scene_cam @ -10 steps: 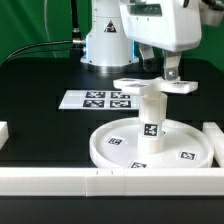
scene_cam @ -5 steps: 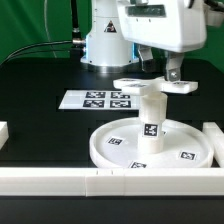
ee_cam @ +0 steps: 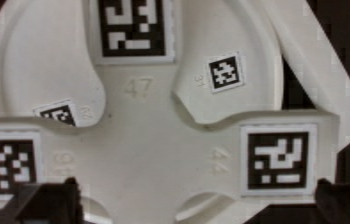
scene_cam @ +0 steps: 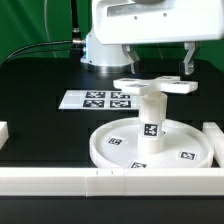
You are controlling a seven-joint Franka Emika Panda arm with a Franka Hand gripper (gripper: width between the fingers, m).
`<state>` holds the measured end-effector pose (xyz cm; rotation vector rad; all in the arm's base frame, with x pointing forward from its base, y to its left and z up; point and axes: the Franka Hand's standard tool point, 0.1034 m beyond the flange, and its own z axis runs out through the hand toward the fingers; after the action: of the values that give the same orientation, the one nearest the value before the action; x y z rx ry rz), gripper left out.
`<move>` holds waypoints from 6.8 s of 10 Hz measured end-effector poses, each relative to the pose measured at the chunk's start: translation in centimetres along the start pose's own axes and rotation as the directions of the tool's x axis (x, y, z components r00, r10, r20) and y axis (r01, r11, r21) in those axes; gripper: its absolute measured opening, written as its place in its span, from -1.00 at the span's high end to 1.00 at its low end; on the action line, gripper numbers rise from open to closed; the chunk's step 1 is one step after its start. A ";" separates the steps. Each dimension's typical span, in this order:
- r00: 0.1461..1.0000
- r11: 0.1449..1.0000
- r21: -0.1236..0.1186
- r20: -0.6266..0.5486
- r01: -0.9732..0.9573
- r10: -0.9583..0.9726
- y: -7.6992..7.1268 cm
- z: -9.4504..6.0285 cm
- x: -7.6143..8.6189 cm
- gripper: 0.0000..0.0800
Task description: Assemble round table
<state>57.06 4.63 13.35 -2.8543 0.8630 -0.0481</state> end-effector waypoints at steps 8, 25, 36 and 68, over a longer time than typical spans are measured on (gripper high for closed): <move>0.711 0.710 -0.028 0.012 0.703 -0.703 0.1 -0.2 0.1 -0.62; -0.691 -0.696 0.020 0.146 0.718 -0.708 1.7 0.8 -0.5 -0.62; -0.672 -0.673 0.046 0.146 0.738 -0.726 2.2 2.5 -1.4 -0.62; 0.994 0.995 -0.026 0.058 0.096 -0.094 3.0 2.5 -0.8 -0.12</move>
Offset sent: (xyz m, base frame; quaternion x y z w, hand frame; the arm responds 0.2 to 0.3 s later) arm 0.0008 0.0028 0.0072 -0.0152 -0.0004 -0.3281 0.9445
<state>54.92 2.99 10.42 -2.9064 0.7223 0.0334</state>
